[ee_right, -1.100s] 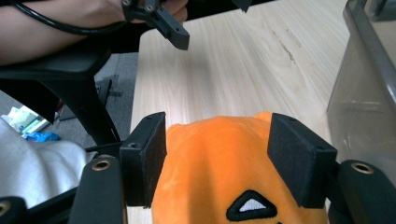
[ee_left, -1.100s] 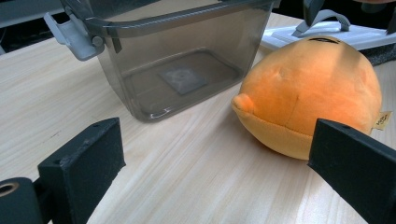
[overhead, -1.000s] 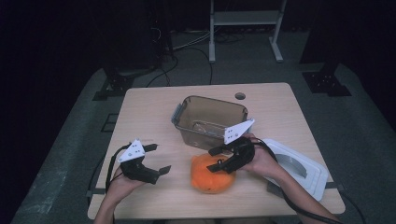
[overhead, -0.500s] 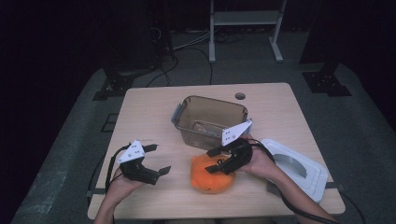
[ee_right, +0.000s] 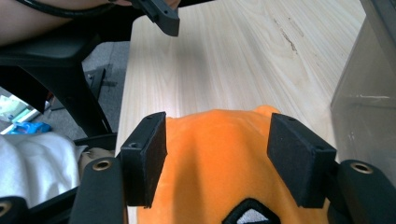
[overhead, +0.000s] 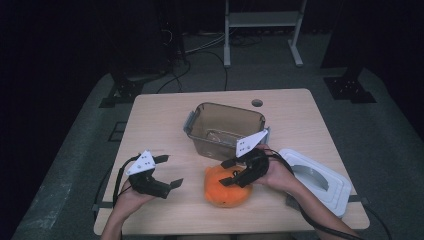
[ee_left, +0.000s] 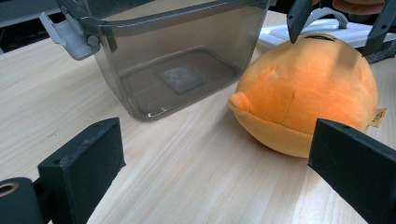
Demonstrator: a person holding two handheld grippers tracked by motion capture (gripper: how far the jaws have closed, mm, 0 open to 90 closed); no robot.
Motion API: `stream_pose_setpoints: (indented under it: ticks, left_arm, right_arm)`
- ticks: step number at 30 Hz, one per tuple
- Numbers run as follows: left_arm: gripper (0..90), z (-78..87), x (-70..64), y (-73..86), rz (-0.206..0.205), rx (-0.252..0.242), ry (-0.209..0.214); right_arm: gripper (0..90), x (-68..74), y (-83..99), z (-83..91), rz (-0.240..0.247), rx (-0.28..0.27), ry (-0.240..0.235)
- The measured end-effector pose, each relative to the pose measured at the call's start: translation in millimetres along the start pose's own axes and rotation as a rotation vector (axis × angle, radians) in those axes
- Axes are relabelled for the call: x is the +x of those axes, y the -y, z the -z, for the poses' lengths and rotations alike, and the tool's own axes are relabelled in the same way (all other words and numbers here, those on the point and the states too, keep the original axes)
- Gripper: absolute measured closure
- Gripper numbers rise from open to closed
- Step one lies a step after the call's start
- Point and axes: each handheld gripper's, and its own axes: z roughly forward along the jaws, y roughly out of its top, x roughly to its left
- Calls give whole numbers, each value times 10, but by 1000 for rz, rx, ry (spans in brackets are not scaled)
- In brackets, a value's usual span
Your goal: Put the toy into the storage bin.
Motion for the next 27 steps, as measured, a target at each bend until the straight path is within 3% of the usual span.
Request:
stream_pose_setpoints:
  ticks: [9, 14, 21, 27]
  left_arm:
    - [27, -3, 5, -1, 5, -5, 4]
    - [27, -9, 10, -3, 1, 0, 3]
    - [27, -2, 5, -2, 1, -2, 0]
    - [27, -10, 7, -4, 1, -2, 1]
  right_arm:
    - [383, -39, 61, -42, -12, 5, 13]
    - [504, -52, 117, -108, -2, 45, 48]
    - [712, -38, 143, -135, -56, 83, 35]
    - [772, -9, 77, -94, -73, 82, 44]
